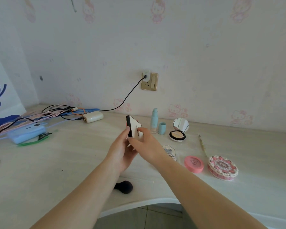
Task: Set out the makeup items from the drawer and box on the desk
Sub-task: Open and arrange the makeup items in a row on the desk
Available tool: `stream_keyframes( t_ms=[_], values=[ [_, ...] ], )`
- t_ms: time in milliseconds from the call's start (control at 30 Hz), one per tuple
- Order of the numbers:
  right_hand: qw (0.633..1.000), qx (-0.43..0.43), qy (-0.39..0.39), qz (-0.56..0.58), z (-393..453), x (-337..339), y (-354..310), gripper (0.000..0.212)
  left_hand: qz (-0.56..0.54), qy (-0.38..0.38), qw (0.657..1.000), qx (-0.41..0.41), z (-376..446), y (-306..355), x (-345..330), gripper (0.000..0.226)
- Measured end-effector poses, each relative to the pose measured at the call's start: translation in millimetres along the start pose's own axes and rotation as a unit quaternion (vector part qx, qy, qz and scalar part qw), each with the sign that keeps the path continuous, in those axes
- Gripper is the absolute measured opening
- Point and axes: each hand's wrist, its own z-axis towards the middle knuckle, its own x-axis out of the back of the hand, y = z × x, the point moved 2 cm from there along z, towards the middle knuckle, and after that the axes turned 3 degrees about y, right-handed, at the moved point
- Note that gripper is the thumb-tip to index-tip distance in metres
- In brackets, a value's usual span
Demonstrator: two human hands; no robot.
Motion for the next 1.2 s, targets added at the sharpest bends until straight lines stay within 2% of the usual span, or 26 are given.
stream_keyframes(
  t_ms=[233, 533, 633, 767, 900, 1067, 1200],
  values=[
    [1.0, -0.007, 0.009, -0.019, 0.7, -3.2, -5.3, 0.063, -0.018, 0.005, 1.0, -0.007, -9.5, -0.4, -8.1, 0.038],
    [0.994, 0.029, 0.014, -0.105, -8.6, 0.6, -9.7, 0.036, 0.038, 0.079, 0.995, -0.05, -13.8, -3.8, -11.7, 0.031],
    [0.999, 0.023, 0.045, -0.02, -3.7, 8.5, -11.4, 0.036, 0.01, 0.117, 0.991, -0.057, -14.8, -0.8, -5.9, 0.029],
    [0.994, -0.045, 0.024, 0.101, 1.5, 15.9, -12.1, 0.034, 0.0, 0.133, 0.99, -0.049, -13.7, 3.7, -0.2, 0.029],
    [0.948, -0.163, 0.035, 0.27, 6.9, 18.0, 5.2, 0.024, 0.052, 0.158, 0.986, -0.028, -9.2, 11.8, 9.1, 0.036],
    [0.922, -0.196, 0.042, 0.331, 15.0, 8.3, 21.4, 0.024, 0.116, 0.17, 0.979, 0.006, -0.4, 19.8, 29.0, 0.035],
    [0.929, -0.19, 0.027, 0.317, 19.4, -2.4, 25.4, 0.021, 0.171, 0.174, 0.97, 0.012, 4.7, 23.0, 39.8, 0.038]
  ],
)
